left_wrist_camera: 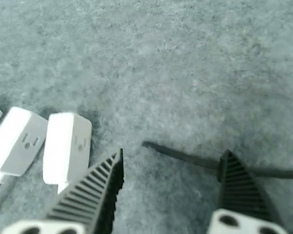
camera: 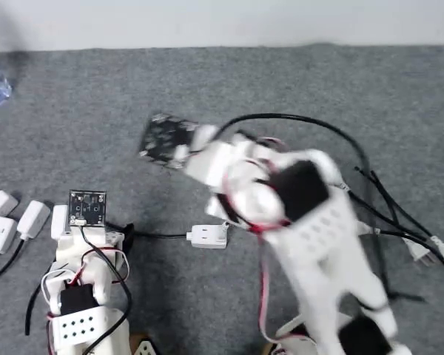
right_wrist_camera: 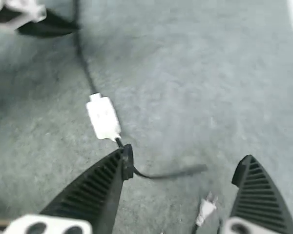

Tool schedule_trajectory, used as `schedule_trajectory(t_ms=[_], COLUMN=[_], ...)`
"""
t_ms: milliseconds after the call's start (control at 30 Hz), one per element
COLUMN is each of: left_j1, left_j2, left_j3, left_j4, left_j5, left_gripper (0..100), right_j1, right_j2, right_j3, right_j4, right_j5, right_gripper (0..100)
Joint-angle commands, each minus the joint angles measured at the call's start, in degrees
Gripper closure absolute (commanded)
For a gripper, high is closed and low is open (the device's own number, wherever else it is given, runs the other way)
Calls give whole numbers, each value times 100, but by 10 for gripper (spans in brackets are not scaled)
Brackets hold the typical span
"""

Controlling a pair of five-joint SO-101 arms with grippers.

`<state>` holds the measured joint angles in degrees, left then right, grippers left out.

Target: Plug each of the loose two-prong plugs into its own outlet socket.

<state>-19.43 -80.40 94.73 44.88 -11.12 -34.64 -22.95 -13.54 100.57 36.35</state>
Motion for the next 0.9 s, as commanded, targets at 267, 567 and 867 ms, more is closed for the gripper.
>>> schedule_trajectory(t_ms=[267, 567, 867], left_j1=[1178, 2927, 3534], left_j2=[-26, 158, 2681], left_j3=[-655, -2413, -3116], left_j4=[440, 1591, 1512], left_j5=[-1143, -1829, -3622], left_gripper=[703, 703, 703], right_j1=[3116, 3908, 4189], right_j2=[-2316, -3495, -3987], right_j3=[1890, 4923, 6629], right_j4=[207, -673, -2220], right_j5=[-246, -404, -747], right_gripper=[685, 685, 685])
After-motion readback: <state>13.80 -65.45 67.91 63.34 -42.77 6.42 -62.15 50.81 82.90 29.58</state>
